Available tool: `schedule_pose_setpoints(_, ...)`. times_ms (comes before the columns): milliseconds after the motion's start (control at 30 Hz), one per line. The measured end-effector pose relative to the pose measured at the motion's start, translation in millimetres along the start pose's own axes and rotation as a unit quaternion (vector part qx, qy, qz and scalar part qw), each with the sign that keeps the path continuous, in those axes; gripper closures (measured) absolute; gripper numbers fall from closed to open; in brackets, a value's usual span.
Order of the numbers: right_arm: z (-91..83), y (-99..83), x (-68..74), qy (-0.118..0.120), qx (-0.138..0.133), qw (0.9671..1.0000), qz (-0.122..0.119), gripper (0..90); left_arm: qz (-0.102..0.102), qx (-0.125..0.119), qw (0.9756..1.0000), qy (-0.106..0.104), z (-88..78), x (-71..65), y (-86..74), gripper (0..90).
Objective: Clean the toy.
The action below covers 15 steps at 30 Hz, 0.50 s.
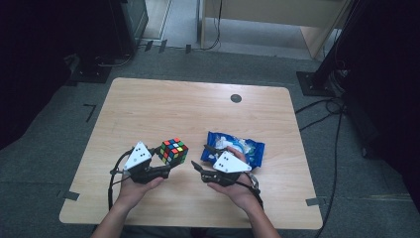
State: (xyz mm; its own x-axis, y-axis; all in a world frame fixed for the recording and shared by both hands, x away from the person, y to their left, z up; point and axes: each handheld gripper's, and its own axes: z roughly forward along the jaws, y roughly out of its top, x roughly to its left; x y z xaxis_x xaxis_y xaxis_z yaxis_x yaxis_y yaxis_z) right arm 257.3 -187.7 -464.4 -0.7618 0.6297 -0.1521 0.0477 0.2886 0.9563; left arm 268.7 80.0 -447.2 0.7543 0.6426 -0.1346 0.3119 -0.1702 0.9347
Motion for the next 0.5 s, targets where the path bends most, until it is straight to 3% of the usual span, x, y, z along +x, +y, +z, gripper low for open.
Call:
schedule_pose_setpoints(133,8.3,-2.2,12.9,-0.003,-0.01,0.998,-0.063,27.7,-0.006,0.011,0.9998,-0.016,0.9,-1.5,3.0,34.0)
schedule_pose_setpoints(300,13.6,-1.7,26.7,-0.016,-0.018,0.9913,-0.13,24.3,-0.009,0.032,0.999,-0.029,5.4,-5.1,4.3,34.0)
schedule_pose_setpoints(367,15.7,-1.2,32.8,-0.024,-0.014,0.9858,-0.166,21.7,-0.012,0.041,0.9984,-0.037,7.4,-6.4,4.3,33.9)
schedule_pose_setpoints(500,19.1,-1.9,41.7,-0.035,-0.006,0.9761,-0.215,22.8,-0.014,0.053,0.997,-0.054,10.2,-10.0,5.2,33.9)
